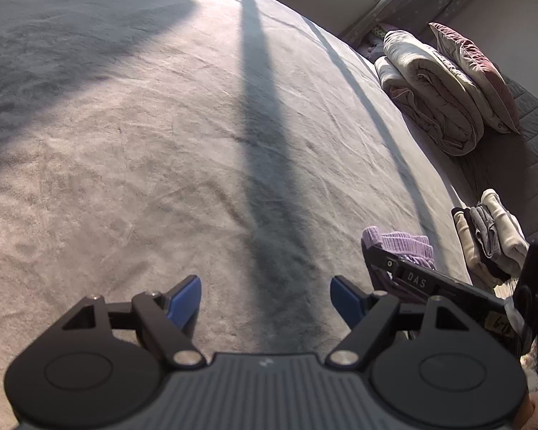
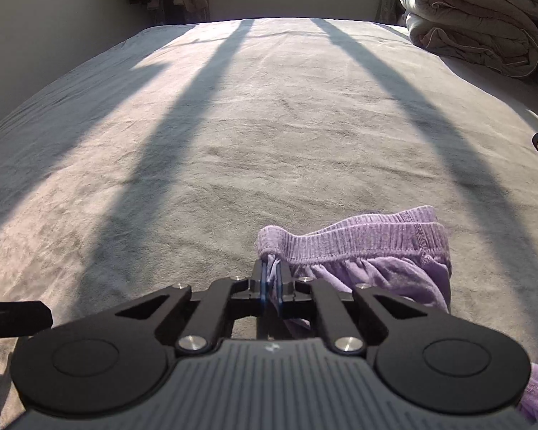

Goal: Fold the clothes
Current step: 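Release the fabric and grasp the waistband with the right gripper, then grasp the waistband with the left gripper while the right gripper holds it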

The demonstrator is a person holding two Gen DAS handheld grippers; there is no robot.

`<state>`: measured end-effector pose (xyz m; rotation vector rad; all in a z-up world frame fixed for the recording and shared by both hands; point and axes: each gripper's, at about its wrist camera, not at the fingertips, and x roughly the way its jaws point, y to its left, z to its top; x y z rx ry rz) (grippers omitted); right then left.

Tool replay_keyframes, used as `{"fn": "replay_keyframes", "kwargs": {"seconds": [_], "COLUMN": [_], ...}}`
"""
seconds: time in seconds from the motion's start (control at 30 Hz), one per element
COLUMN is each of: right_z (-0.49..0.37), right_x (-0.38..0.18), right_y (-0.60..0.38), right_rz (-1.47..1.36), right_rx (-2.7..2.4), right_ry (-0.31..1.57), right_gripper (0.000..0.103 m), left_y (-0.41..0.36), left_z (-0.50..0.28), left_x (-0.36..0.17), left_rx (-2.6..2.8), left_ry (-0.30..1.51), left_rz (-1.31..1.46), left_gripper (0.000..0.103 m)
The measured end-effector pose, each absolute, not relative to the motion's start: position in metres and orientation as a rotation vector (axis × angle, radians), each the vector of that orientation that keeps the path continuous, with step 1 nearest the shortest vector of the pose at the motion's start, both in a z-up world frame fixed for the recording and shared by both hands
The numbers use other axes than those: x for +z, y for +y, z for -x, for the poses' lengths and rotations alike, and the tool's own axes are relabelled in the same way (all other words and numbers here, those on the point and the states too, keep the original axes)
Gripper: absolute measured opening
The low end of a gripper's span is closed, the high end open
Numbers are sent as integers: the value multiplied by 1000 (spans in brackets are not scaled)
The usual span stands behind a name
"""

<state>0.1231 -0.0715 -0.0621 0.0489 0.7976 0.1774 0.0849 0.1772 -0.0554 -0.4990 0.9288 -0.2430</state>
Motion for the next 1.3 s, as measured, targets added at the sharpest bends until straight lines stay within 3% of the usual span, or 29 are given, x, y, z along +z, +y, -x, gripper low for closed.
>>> {"fn": "replay_keyframes", "kwargs": {"seconds": [0.47, 0.83, 0.9, 1.0, 1.1, 1.3], "right_z": [-38, 4, 4, 2, -2, -19], "right_x": [-26, -31, -35, -32, -23, -4], "right_y": [-32, 7, 9, 6, -3, -29], "right_rz": [-181, -76, -37, -9, -11, -79], "right_rx": [504, 653, 643, 633, 605, 474], "right_ry": [851, 937, 949, 954, 950, 944], "right_gripper": [6, 7, 16, 20, 49, 50], "left_y": [181, 201, 202, 207, 215, 222], "left_z": [-80, -57, -51, -42, -36, -33], "left_x": [-65, -70, -70, -71, -75, -87], "left_rx": [-374, -430, -439, -457, -479, -537], "left_ry": [1007, 1037, 1037, 1036, 1044, 1131], "left_rz": [633, 598, 577, 561, 588, 712], "left_gripper": [79, 70, 70, 69, 66, 42]}}
